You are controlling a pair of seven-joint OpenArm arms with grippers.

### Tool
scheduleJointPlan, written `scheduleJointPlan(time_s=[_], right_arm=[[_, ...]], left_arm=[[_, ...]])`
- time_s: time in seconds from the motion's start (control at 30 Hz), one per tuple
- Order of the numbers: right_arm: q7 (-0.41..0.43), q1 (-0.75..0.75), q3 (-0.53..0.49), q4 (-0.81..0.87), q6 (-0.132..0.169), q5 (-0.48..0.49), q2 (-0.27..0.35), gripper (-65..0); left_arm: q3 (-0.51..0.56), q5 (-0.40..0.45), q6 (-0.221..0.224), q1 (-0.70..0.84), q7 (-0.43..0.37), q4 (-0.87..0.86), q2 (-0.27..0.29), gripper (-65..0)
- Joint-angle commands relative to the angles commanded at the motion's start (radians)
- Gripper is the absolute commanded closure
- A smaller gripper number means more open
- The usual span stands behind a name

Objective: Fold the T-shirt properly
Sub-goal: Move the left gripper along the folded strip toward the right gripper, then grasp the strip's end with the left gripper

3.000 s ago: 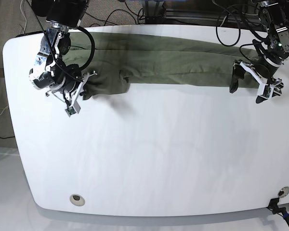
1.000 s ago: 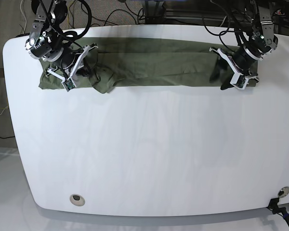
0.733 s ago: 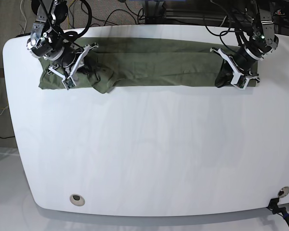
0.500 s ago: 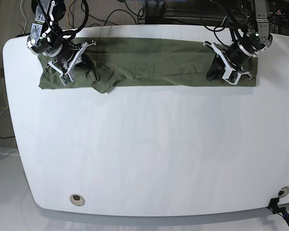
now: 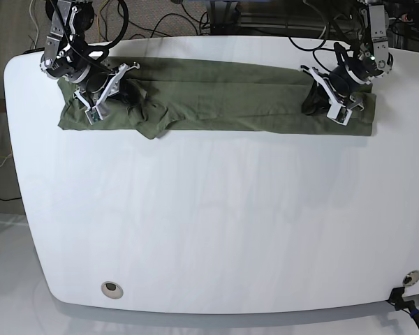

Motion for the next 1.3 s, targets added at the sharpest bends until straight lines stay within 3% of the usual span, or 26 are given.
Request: scheduleJointPlan(time_s=[0.17, 0.53, 0.77, 0.97, 1.07, 1.17, 1.23, 1.3], right_arm=[[0.003, 0.074, 0.000, -0.112, 0.000, 0.000, 0.002, 0.0], [0.003, 0.135, -0.002, -0.120, 0.000, 0.000, 0.002, 0.0], [0.003, 0.133, -0.002, -0.120, 0.000, 0.000, -0.002, 0.0], [0.003, 0.133, -0.003, -0.120, 0.000, 0.000, -0.005, 0.0], [0.003, 0.133, -0.003, -0.120, 0.000, 0.000, -0.006, 0.0], [0.003, 0.133, -0.003, -0.120, 0.000, 0.000, -0.006, 0.0], [0.003, 0.133, -0.003, -0.120, 0.000, 0.000, -0.006, 0.0], [0.003, 0.133, -0.003, -0.120, 0.000, 0.000, -0.006, 0.0]], left_arm=[[0.000, 0.000, 0.000, -0.052, 0.002, -0.043, -0.011, 0.0], [-0.003, -0.003, 0.000, -0.078, 0.002, -0.044, -0.049, 0.0], [-0.158, -0.005, 0.000, -0.080, 0.006, 0.058, -0.051, 0.0], [-0.203, -0.031, 0.000, -0.094, 0.008, 0.063, -0.089, 0.0], [-0.224, -0.112, 0.000, -0.080, 0.025, 0.057, -0.118, -25.6], [-0.321, -0.201, 0.000, -0.074, 0.127, 0.058, -0.121, -47.2], [-0.376, -0.256, 0.000, -0.077, 0.210, 0.058, -0.123, -51.5], [-0.423, -0.313, 0.000, -0.077, 0.285, 0.058, -0.132, -51.7]])
